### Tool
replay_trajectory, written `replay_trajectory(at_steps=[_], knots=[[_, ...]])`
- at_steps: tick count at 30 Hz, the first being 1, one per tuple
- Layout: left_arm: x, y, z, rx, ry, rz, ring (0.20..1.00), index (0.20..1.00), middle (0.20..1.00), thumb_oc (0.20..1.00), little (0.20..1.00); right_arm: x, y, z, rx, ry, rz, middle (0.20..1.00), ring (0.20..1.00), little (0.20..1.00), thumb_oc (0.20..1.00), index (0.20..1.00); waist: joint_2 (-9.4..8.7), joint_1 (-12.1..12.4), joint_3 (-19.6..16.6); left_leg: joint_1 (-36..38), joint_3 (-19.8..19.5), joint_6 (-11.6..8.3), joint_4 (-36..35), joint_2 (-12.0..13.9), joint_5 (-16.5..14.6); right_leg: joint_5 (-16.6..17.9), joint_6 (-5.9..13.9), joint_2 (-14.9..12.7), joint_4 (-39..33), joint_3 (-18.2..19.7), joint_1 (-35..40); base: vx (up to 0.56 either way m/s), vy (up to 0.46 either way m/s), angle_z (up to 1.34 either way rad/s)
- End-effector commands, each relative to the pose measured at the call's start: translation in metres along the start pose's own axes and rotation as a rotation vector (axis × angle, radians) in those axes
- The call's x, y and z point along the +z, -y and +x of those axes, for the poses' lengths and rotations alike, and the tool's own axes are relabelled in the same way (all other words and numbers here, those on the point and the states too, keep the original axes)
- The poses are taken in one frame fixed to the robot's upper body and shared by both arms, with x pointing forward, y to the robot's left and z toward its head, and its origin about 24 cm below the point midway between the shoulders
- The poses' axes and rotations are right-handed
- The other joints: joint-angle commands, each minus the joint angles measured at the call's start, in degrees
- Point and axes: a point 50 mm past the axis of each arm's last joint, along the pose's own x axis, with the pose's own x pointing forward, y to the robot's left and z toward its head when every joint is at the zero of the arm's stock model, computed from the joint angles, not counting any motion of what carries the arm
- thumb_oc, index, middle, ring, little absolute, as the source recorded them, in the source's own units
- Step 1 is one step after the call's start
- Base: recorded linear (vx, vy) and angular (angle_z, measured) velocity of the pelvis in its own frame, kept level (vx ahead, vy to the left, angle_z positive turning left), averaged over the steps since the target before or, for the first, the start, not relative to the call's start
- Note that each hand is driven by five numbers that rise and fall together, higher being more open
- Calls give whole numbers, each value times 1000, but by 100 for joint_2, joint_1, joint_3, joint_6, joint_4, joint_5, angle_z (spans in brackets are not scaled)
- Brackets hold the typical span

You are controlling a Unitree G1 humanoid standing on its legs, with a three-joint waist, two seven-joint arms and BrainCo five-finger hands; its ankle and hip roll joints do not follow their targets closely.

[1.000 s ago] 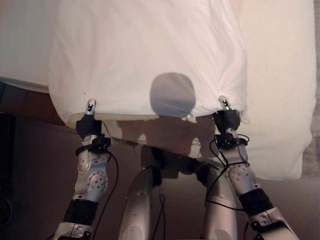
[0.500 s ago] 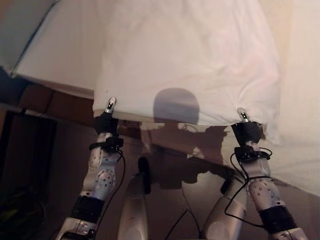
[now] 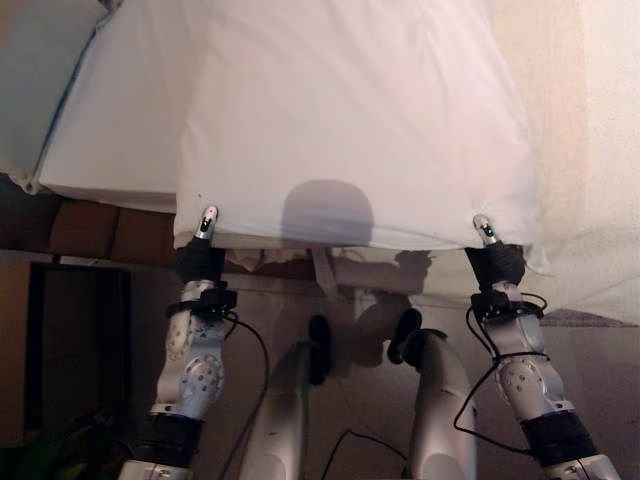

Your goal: Make the bed

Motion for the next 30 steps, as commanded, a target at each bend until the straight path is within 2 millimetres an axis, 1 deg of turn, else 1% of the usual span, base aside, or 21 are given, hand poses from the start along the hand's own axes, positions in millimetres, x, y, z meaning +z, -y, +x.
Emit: replay_trajectory(at_steps=[1, 3, 6, 7, 9, 10, 11, 12, 13, 14, 15, 16, 17, 18, 19, 20, 21, 22, 23, 26, 30], knots=[[77, -12, 4, 7, 309, 105, 200, 200, 200, 200, 200, 45, 27, -7, -98, 174, -84, 200, 200, 200, 200, 200, 0, -22, -186, 1147, -187, 525, -1807, -444, 131, 1264, 1113, -362, -1450, 761, 352, -114, 533, 43], [76, 0, 10, -81, 289, 152, 200, 200, 200, 200, 200, 54, 33, -12, -114, 181, -144, 200, 200, 200, 200, 200, -40, -96, -186, 716, -197, 633, -1314, -985, -15, 1845, 1192, -718, -2084, 929, 346, -173, 341, 71], [72, 4, 13, -119, 269, 157, 200, 200, 200, 200, 200, 56, 35, -15, -140, 199, -158, 200, 200, 200, 200, 200, -19, -184, -186, 452, -143, 726, -1037, -1231, -123, 1837, 1177, -919, -2301, 852, 491, -70, 381, 73], [70, -1, 11, -114, 251, 167, 200, 200, 200, 200, 200, 53, 32, -13, -126, 188, -178, 200, 200, 200, 200, 200, 20, -184, -186, 519, -79, 880, -1063, -1367, -175, 1826, 1162, -943, -1983, 829, 375, -135, 696, 53], [75, -9, 9, -57, 264, 178, 200, 200, 200, 200, 200, 46, 13, 1, -40, 187, -130, 200, 200, 200, 200, 200, -100, 114, -186, 565, 832, 1238, -1158, -1450, -213, 1339, 1024, -932, -405, -883, 492, -170, 820, -100], [75, -9, 9, -57, 264, 179, 200, 200, 200, 200, 200, 46, 13, 1, -39, 186, -129, 200, 200, 200, 200, 200, -96, 104, -186, 568, 820, 1233, -1156, -1444, -217, 1327, 1020, -930, -405, -905, 511, -79, 445, -240], [77, -7, 8, -53, 281, 170, 200, 200, 200, 200, 200, 38, 7, 8, -22, 167, -102, 200, 200, 200, 200, 200, -112, 231, -186, 639, 1147, 1407, -1339, -1458, -212, 1150, 993, -799, 26, -1310, 502, -68, 357, -184], [78, -13, 1, -22, 279, 172, 200, 200, 200, 200, 200, 26, 11, 4, -29, 119, -86, 200, 200, 200, 200, 200, -251, 228, -186, 665, 1292, 1342, -1261, -1466, -226, 771, 987, 194, -70, -1163, 146, -91, 335, -100], [71, -15, -5, -8, 267, 136, 200, 200, 200, 200, 200, 29, 18, -1, -30, 116, -83, 200, 200, 200, 200, 200, -183, 291, -186, 672, 1341, 1097, -1146, -1352, -221, 622, 770, 512, -1033, -1032, 270, -58, 121, -93], [71, -14, -5, -9, 267, 135, 200, 200, 200, 200, 200, 29, 18, -1, -30, 117, -83, 200, 200, 200, 200, 200, -167, 295, -186, 661, 1336, 1094, -1163, -1335, -184, 657, 740, 542, -1096, -1064, 289, -96, 26, -136], [62, -13, -11, 3, 257, 84, 200, 200, 200, 200, 200, 32, 20, -3, -13, 122, -101, 200, 200, 200, 200, 200, -46, 420, -186, 449, 995, 926, -1009, -1265, -40, 429, 407, 731, -1150, -942, 99, -122, 59, -71], [63, -11, -12, -2, 262, 85, 200, 200, 200, 200, 200, 32, 14, 3, 6, 123, -103, 200, 200, 200, 200, 200, -46, 633, -186, 190, 631, 914, -691, -1342, -64, 352, 306, 809, -1117, -955, 101, -161, 55, -12], [63, -10, -12, 3, 268, 91, 200, 200, 200, 200, 200, 32, 13, 5, 2, 126, -108, 200, 200, 200, 200, 200, -115, 735, -186, -55, 447, 881, -344, -1311, -100, 324, 286, 767, -1100, -940, 101, -147, 46, 28], [65, -10, -12, 8, 277, 88, 200, 200, 200, 200, 200, 38, 16, 5, -17, 148, -99, 200, 200, 200, 200, 200, -103, 638, -186, -104, 680, 833, -289, -932, -87, 295, 300, 622, -1058, -1027, 88, -113, 182, -16], [63, -11, -14, 15, 263, 87, 200, 200, 200, 200, 200, 41, 21, 3, -39, 162, -95, 200, 200, 200, 200, 200, -70, 520, -186, 42, 901, 703, -678, -336, 197, 310, 402, 442, -965, -1042, 57, -76, 304, 15], [61, -13, -14, 15, 250, 90, 200, 200, 200, 200, 200, 39, 21, 3, -46, 157, -87, 200, 200, 200, 200, 200, -60, 520, -186, 139, 846, 618, -1038, -136, 470, 407, 437, 377, -1059, -1008, 45, -29, 250, 50], [61, -13, -14, 15, 249, 90, 200, 200, 200, 200, 200, 39, 21, 2, -47, 157, -87, 200, 200, 200, 200, 200, -62, 526, -186, 178, 854, 606, -1108, -136, 518, 428, 439, 392, -1091, -1012, 64, -35, 395, 96], [56, -13, -16, 18, 228, 85, 200, 200, 200, 200, 200, 36, 22, -1, -51, 136, -95, 200, 200, 200, 200, 200, 2, 526, -186, 573, 649, 666, -1910, -295, 539, 571, 530, 237, -1100, -926, 82, -72, 319, 55], [54, -10, -14, 11, 223, 66, 200, 200, 200, 200, 200, 41, 27, -6, -70, 143, -115, 200, 200, 200, 200, 200, -25, 415, -186, 573, 792, 624, -2015, -391, 579, 768, 628, 21, -1215, -956, 144, -127, 368, 71], [49, 1, -5, -68, 189, 111, 200, 200, 200, 200, 200, 43, 38, -14, -131, 142, -155, 200, 200, 200, 200, 200, -37, 101, -186, 179, 679, 783, -1590, -856, 474, 894, 717, -523, -1232, -761, 185, -79, 226, 106], [52, -5, -4, -52, 184, 142, 200, 200, 200, 200, 200, 33, 39, -14, -167, 131, -126, 200, 200, 200, 200, 200, -134, 156, -186, -114, 772, 918, -1405, -1065, 375, 1064, 876, -745, -1241, -770, 117, -82, 182, 19]])
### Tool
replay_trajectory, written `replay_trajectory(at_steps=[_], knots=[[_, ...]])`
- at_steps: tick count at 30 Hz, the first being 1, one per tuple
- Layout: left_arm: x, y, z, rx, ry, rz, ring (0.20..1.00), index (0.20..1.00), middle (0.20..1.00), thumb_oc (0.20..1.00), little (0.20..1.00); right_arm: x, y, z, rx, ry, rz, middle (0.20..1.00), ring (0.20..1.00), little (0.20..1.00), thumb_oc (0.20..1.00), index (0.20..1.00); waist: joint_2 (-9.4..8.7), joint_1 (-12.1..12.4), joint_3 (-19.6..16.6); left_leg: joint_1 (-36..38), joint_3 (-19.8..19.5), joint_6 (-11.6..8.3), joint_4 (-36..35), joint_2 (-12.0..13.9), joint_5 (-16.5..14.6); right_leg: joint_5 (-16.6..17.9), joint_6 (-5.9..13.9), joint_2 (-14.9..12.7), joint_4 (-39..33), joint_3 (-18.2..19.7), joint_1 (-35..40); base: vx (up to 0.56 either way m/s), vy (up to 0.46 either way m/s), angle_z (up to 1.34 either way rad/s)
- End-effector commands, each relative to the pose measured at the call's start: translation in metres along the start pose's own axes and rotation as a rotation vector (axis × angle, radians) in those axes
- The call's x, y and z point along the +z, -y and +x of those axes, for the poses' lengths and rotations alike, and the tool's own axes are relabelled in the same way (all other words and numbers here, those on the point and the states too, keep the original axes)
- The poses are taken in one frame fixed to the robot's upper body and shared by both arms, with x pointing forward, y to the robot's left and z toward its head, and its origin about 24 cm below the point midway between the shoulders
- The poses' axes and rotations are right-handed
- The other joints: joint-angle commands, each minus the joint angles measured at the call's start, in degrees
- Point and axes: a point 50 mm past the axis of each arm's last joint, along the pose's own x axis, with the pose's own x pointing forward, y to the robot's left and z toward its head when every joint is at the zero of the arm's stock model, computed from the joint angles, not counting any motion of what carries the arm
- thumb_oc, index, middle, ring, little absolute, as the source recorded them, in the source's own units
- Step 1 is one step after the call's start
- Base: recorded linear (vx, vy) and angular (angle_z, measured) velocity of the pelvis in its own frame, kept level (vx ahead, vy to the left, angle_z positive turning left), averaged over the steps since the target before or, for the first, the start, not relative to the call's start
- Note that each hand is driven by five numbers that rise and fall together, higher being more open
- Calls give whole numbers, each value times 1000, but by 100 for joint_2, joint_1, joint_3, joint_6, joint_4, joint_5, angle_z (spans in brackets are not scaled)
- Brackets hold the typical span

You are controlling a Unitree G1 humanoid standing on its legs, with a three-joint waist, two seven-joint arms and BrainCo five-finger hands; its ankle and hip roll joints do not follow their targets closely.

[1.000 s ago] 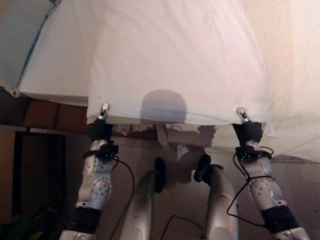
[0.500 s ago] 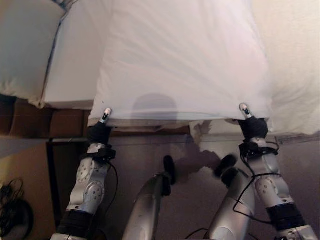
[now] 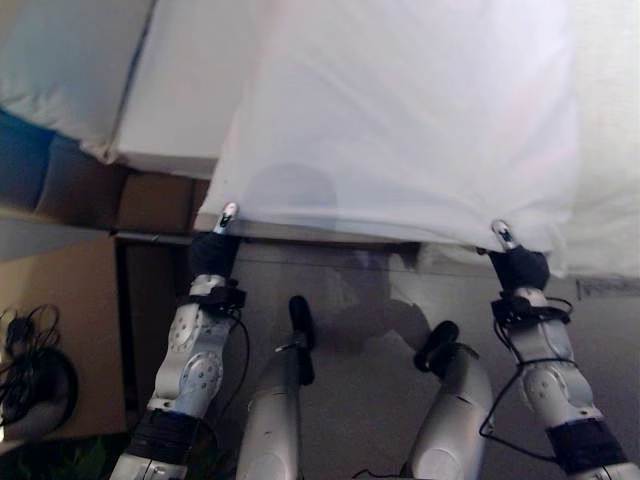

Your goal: Make the bed

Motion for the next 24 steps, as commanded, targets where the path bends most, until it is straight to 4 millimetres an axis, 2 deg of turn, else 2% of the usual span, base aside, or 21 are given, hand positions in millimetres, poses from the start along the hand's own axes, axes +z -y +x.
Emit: replay_trajectory(at_steps=[1, 4, 10, 11, 12, 15, 17, 19, 22, 23, 24], knots=[[54, -31, -16, 88, 223, 141, 200, 200, 200, 200, 200, 22, 20, -1, -85, 112, -41, 200, 200, 200, 200, 200, -48, 187, -155, -280, -237, 13, 261, 64, -677, 959, 189, 198, -510, 69, -571, -96, 71, -2], [52, -30, -16, 91, 215, 149, 200, 200, 200, 200, 200, 16, 25, -1, -101, 81, -59, 200, 200, 200, 200, 200, -55, 217, -155, -426, -249, 22, 339, 49, -667, 942, 151, 174, -466, -3, -643, -66, 7, -1], [11, -52, -30, 222, 39, 174, 200, 200, 200, 200, 200, -13, 49, -9, -215, -49, -69, 200, 200, 200, 200, 200, -98, 289, -155, -781, -353, 1, 546, 210, -617, 720, -34, 294, -302, -129, -787, -54, -59, -4], [11, -52, -30, 222, 40, 174, 200, 200, 200, 200, 200, -13, 49, -8, -215, -48, -69, 200, 200, 200, 200, 200, -96, 291, -155, -785, -354, 0, 549, 213, -619, 718, -35, 297, -300, -129, -791, -27, -108, -7], [-8, -58, -35, 248, -51, 194, 200, 200, 200, 200, 200, -22, 57, -10, -257, -91, -68, 200, 200, 200, 200, 200, -112, 297, -155, -853, -373, -25, 571, 299, -605, 686, -73, 353, -267, -138, -860, -28, -103, -7], [-34, -72, -47, 319, -172, 212, 200, 200, 200, 200, 200, -38, 64, -13, -297, -167, -90, 200, 200, 200, 200, 200, -136, 277, -155, -924, -392, -70, 617, 425, -579, 706, -96, 490, -265, -54, -1016, -10, -94, -16], [-39, -78, -48, 352, -194, 227, 200, 200, 200, 200, 200, -44, 64, -11, -301, -195, -105, 200, 200, 200, 200, 200, -153, 297, -155, -947, -394, -79, 667, 470, -622, 737, -95, 565, -300, 2, -1092, 16, -46, -21], [-50, -94, -53, 420, -271, 295, 200, 200, 200, 200, 200, -55, 69, -8, -317, -264, -160, 200, 200, 200, 200, 200, -199, 310, -155, -1178, -494, -67, 959, 496, -697, 742, -112, 726, -289, 223, -1375, 19, -35, -32], [-59, -96, -52, 433, -308, 322, 200, 200, 200, 200, 200, -58, 77, -8, -344, -300, -210, 200, 200, 200, 200, 200, -189, 280, -155, -1389, -470, -72, 1117, 507, -724, 673, -134, 743, -168, 325, -1581, 6, -35, -36], [-66, -100, -47, 435, -365, 380, 200, 200, 200, 200, 200, -64, 88, -11, -363, -375, -328, 200, 200, 200, 200, 200, -134, 214, -155, -1667, -464, -87, 1272, 516, -694, 538, -208, 730, 35, 366, -1742, -9, -54, 3], [-67, -101, -45, 430, -377, 403, 200, 200, 200, 200, 200, -65, 90, -10, -358, -401, -385, 200, 200, 200, 200, 200, -123, 194, -155, -1778, -482, -88, 1344, 521, -704, 490, -244, 732, 127, 414, -1857, -18, -60, 26]])
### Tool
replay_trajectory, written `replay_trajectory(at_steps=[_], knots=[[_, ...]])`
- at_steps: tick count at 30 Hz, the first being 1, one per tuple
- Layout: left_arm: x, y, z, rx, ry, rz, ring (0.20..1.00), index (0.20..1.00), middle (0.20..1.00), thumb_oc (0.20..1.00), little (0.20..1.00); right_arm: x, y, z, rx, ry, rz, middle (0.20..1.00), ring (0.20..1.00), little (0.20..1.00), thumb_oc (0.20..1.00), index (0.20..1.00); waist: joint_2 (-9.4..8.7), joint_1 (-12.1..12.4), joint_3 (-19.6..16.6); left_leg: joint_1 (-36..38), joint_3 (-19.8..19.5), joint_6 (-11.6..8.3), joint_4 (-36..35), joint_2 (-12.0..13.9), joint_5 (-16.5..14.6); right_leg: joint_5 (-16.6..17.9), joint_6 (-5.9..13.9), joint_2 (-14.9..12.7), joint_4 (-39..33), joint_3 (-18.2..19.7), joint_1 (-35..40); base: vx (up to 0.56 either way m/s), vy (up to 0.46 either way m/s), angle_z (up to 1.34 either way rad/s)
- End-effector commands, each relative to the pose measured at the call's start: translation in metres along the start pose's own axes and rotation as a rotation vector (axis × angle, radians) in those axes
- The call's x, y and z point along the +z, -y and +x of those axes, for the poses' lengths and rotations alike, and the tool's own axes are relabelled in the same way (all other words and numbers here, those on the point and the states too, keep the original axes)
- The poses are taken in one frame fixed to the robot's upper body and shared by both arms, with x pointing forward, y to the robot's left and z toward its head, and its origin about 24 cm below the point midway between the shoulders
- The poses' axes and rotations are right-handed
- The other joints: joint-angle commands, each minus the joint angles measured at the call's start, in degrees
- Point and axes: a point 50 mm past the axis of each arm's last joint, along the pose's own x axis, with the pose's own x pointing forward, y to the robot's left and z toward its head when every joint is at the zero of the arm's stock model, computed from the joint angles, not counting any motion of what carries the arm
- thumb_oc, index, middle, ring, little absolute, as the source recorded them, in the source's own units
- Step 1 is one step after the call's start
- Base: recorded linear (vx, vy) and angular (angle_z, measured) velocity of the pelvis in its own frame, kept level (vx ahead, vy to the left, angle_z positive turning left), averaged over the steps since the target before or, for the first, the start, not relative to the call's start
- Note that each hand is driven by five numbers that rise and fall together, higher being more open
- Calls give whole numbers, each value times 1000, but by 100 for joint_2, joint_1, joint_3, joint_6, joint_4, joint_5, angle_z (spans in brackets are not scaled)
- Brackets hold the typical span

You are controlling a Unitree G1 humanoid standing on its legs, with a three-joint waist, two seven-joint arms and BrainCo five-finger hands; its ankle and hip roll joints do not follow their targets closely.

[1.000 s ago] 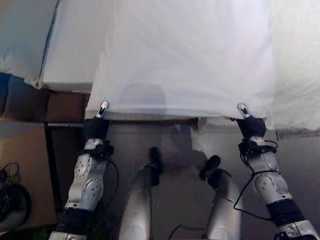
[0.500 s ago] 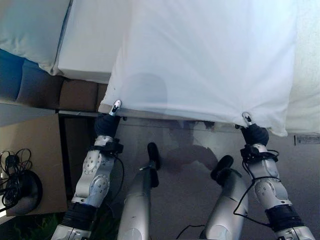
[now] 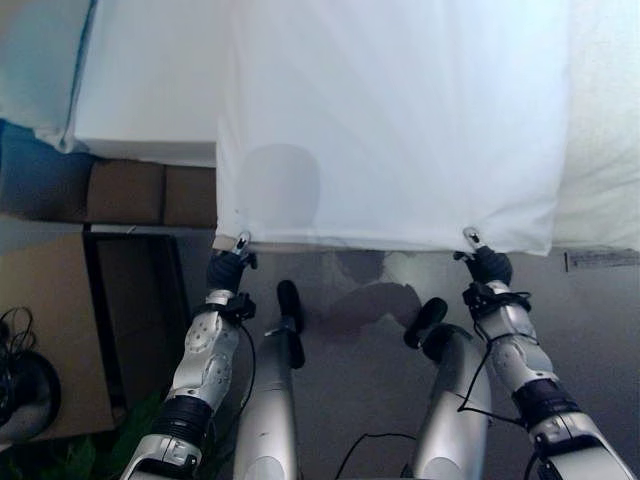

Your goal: Make the bed

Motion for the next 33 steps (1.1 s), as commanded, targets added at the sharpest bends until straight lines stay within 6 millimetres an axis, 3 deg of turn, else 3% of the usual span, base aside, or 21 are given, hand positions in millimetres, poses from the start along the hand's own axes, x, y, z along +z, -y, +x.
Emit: replay_trajectory(at_steps=[1, 4, 11, 17, 18, 19, 22, 27, 29, 33], knots=[[-25, -67, -26, 212, -161, 248, 200, 200, 200, 200, 200, -40, 77, -37, -263, -247, -274, 200, 200, 200, 200, 200, -97, 60, -116, -911, -118, 393, 794, -189, -551, 864, 207, 87, -515, 208, -736, -4, -16, 33], [-28, -69, -21, 198, -207, 355, 200, 200, 200, 200, 200, -39, 80, -31, -272, -279, -332, 200, 200, 200, 200, 200, -112, 34, -116, -1360, -88, 439, 1282, -143, -701, 599, 53, 76, -60, 473, -1188, 15, -12, 22], [-32, -68, -6, 221, -264, 407, 200, 200, 200, 200, 200, -26, 74, -7, -222, -318, -510, 200, 200, 200, 200, 200, -151, 56, -116, -2418, -98, 470, 2345, -84, -1054, 9, -174, -31, 973, 890, -2140, 32, -43, -2], [-33, -73, 1, 246, -318, 467, 200, 200, 200, 200, 200, -7, 76, 13, -255, -336, -620, 200, 200, 200, 200, 200, -171, 94, -116, -3197, -131, 683, 3437, 36, -1568, -539, -337, -204, 2072, 1304, -3055, 83, 6, -4], [-36, -75, 0, 246, -344, 489, 357, 357, 357, 357, 357, -7, 84, 10, -286, -367, -625, 200, 200, 200, 200, 200, -172, 97, -116, -3244, -150, 709, 3554, 43, -1619, -604, -366, -241, 2193, 1334, -3118, 86, -17, -16], [-36, -79, 0, 257, -365, 513, 1000, 1000, 1000, 1000, 1000, -7, 88, 10, -294, -389, -648, 1000, 1000, 1000, 1000, 1000, -162, 101, -116, -3301, -173, 737, 3687, 42, -1684, -657, -387, -270, 2305, 1372, -3190, 87, -4, -13], [-45, -86, -5, 276, -444, 553, 1000, 1000, 1000, 1000, 1000, -6, 100, 6, -324, -470, -768, 1000, 1000, 1000, 1000, 1000, -142, 109, -116, -3465, -150, 798, 3967, 42, -1819, -755, -390, -327, 2558, 1454, -3381, 77, -7, 0], [-51, -95, -13, 260, -501, 623, 1000, 1000, 1000, 1000, 1000, -6, 116, -4, -364, -521, -805, 1000, 1000, 1000, 1000, 1000, -148, 119, -116, -3454, -111, 845, 4002, 26, -1845, -733, -399, -344, 2574, 1467, -3402, 20, 6, 3], [-60, -108, -30, 257, -570, 685, 1000, 1000, 1000, 1000, 1000, -8, 136, -19, -418, -579, -838, 1000, 1000, 1000, 1000, 1000, -146, 135, -116, -3369, -59, 869, 3926, 20, -1821, -659, -406, -377, 2478, 1417, -3315, 0, 0, 0], [-63, -126, -50, 281, -596, 752, 1000, 1000, 1000, 1000, 1000, -7, 150, -31, -470, -568, -865, 1000, 1000, 1000, 1000, 1000, -142, 155, -116, -3001, 34, 828, 3511, 25, -1695, -430, -331, -358, 1983, 1188, -2885, -53, 9, 3]])
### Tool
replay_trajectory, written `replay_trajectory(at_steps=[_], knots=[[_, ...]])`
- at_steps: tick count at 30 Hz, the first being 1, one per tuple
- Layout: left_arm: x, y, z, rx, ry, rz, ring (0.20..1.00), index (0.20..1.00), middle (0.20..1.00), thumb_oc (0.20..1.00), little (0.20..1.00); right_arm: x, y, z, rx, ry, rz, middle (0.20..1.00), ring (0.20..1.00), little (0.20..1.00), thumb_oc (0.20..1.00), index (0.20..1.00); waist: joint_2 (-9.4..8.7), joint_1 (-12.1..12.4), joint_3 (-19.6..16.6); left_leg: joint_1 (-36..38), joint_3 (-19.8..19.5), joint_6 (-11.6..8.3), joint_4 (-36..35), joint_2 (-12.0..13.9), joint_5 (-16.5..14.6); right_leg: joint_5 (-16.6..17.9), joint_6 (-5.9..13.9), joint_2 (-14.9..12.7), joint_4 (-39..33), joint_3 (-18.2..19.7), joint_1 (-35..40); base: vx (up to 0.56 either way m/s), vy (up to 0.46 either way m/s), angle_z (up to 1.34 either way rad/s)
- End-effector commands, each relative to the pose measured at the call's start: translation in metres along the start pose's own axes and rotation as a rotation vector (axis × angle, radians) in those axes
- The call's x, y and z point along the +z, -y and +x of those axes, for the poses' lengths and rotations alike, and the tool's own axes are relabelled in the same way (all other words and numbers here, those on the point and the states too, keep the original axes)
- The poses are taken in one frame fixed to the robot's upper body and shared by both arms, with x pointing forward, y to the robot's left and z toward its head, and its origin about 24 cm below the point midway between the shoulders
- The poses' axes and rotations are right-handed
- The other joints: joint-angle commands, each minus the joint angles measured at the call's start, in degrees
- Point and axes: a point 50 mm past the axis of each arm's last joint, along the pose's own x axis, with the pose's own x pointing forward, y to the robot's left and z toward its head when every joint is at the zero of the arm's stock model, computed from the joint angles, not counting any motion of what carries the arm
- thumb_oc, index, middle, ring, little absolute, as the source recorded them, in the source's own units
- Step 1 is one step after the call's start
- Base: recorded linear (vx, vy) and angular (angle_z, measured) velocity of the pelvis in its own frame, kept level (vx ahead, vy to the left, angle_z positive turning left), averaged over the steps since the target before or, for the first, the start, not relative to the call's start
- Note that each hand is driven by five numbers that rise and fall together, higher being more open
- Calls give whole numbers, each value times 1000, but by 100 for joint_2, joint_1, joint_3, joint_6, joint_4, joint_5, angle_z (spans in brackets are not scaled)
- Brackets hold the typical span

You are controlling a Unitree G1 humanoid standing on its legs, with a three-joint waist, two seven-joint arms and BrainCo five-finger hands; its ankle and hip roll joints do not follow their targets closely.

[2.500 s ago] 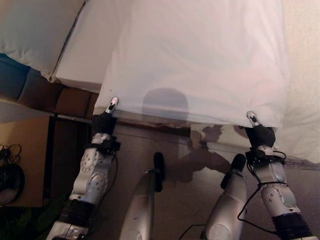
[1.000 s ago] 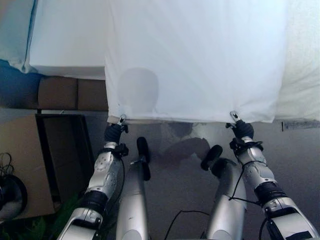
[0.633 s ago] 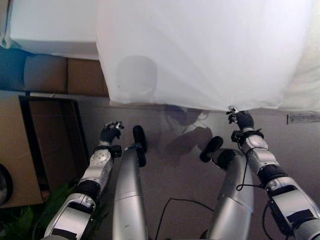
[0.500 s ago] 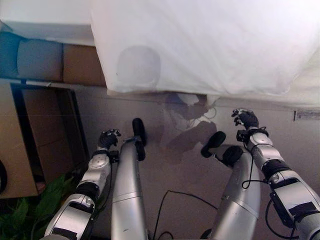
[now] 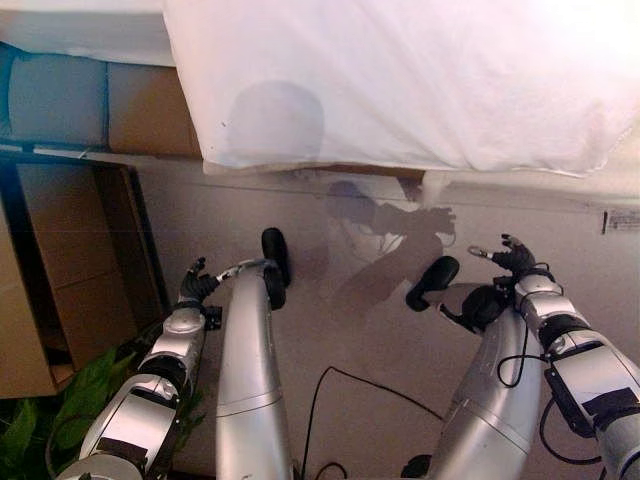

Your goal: Make the bed

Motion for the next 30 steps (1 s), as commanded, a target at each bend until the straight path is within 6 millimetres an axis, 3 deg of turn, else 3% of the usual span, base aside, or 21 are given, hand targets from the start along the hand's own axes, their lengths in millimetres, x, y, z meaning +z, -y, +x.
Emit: replay_trajectory(at_steps=[1, 2, 3, 4, 7, 8, 9, 10, 11, 13, 16, 18, 22, 26, 27, 28, 30], knots=[[-71, -11, -28, 4, -171, 120, 1000, 1000, 1000, 1000, 1000, -80, 41, -20, -126, -221, -113, 1000, 1000, 1000, 1000, 1000, -10, -11, -160, 522, 639, 705, -70, -168, -653, 428, 124, 139, -885, 51, 400, -82, 27, -3], [-80, -13, -37, 56, -167, 12, 1000, 1000, 1000, 1000, 1000, -83, 40, -23, -161, -181, -69, 1000, 1000, 1000, 1000, 1000, -2, 10, -160, 962, 759, 634, -516, -143, -581, 631, 267, 189, -1393, -156, 863, -62, 22, -4], [-79, -13, -36, 57, -165, 11, 1000, 1000, 1000, 1000, 1000, -82, 40, -23, -162, -179, -67, 1000, 1000, 1000, 1000, 1000, 4, 5, -160, 949, 754, 643, -556, -151, -539, 660, 251, 190, -1437, -186, 870, -101, 22, -11], [-81, -21, -42, 156, -143, -110, 1000, 1000, 1000, 1000, 1000, -83, 38, -26, -219, -135, 55, 1000, 1000, 1000, 1000, 1000, -16, 18, -160, 1439, 870, 559, -989, -153, -442, 799, 379, 263, -1867, -357, 1352, -75, 10, -14], [-73, -30, -47, 316, -56, -312, 1000, 1000, 1000, 1000, 1000, -88, 35, -33, -289, -80, 194, 1000, 1000, 1000, 1000, 1000, -32, 8, -160, 2393, 916, 499, -1742, -161, -257, 1083, 564, 403, -2606, -707, 2290, -65, 23, -15], [-72, -30, -47, 316, -54, -313, 1000, 1000, 1000, 1000, 1000, -87, 35, -33, -290, -79, 195, 1000, 1000, 1000, 1000, 1000, -27, 1, -160, 2391, 910, 508, -1785, -168, -214, 1115, 548, 408, -2657, -740, 2309, -10, 38, -4], [-59, -39, -55, 419, 62, -464, 1000, 1000, 1000, 1000, 1000, -82, 34, -41, -328, 13, 234, 1000, 1000, 1000, 1000, 1000, -60, -14, -160, 3268, 936, 454, -2376, -157, -93, 1359, 734, 564, -3223, -940, 3171, -7, 25, 4], [-58, -39, -54, 419, 64, -464, 1000, 1000, 1000, 1000, 1000, -82, 33, -41, -329, 14, 235, 1000, 1000, 1000, 1000, 1000, -55, -20, -160, 3261, 930, 462, -2415, -163, -48, 1390, 716, 570, -3270, -969, 3183, 68, 23, 2], [-50, -46, -60, 459, 134, -508, 1000, 1000, 1000, 1000, 1000, -80, 34, -47, -363, 63, 266, 1000, 1000, 1000, 1000, 1000, -59, 43, -160, 4080, 917, 392, -2971, -161, 84, 1518, 816, 642, -3746, -1192, 4047, 95, -19, -2], [-34, -58, -68, 505, 248, -592, 1000, 1000, 1000, 1000, 1000, -74, 30, -54, -354, 127, 294, 1000, 1000, 1000, 1000, 1000, -47, 101, -160, 5002, 892, 308, -3588, -141, 306, 1693, 895, 755, -4406, -1450, 5108, 170, -25, -1], [-24, -66, -75, 551, 332, -733, 1000, 1000, 1000, 1000, 1000, -63, 19, -65, -319, 222, 343, 1000, 1000, 1000, 1000, 1000, -72, 170, -329, 5977, 891, 183, -4375, -103, 605, 1851, 989, 906, -5091, -1797, 6233, 226, -25, -4], [-20, -66, -79, 526, 364, -735, 1000, 1000, 1000, 1000, 1000, -52, 13, -73, -292, 299, 362, 1000, 1000, 1000, 1000, 1000, -35, 184, -635, 6428, 883, 129, -4769, -90, 766, 1918, 1049, 1015, -5463, -2032, 6782, 269, -6, 1], [23, -62, -93, 327, 589, -624, 1000, 1000, 1000, 1000, 1000, -40, 3, -85, -166, 407, 424, 1000, 1000, 1000, 1000, 1000, 10, 230, -1126, 7036, 889, 60, -5199, -105, 852, 1963, 1137, 1181, -5800, -2249, 7410, 213, 12, 11], [38, -42, -96, 34, 650, -556, 1000, 1000, 1000, 1000, 1000, -27, -14, -95, 77, 492, 448, 1000, 1000, 1000, 1000, 1000, 1, 236, -1471, 7391, 934, 58, -5297, -108, 794, 1930, 1190, 1224, -5871, -2273, 7715, 175, 10, 7], [37, -42, -96, 32, 648, -556, 1000, 1000, 1000, 1000, 1000, -28, -14, -95, 78, 490, 448, 1000, 1000, 1000, 1000, 1000, 1, 240, -1478, 7399, 935, 57, -5302, -108, 793, 1930, 1192, 1225, -5873, -2273, 7721, 176, 22, -2], [46, -25, -97, -125, 671, -562, 1000, 1000, 1000, 1000, 1000, -17, -27, -99, 184, 526, 412, 1000, 1000, 1000, 1000, 1000, -13, 249, -1612, 7510, 947, 68, -5332, -119, 754, 1920, 1205, 1238, -5901, -2250, 7799, 155, 35, -4], [53, -18, -99, -200, 691, -567, 1000, 1000, 1000, 1000, 1000, -10, -34, -101, 256, 551, 426, 1000, 1000, 1000, 1000, 1000, -11, 244, -1659, 7550, 974, 71, -5338, -121, 732, 1925, 1219, 1228, -5893, -2234, 7795, 114, 35, -5]])
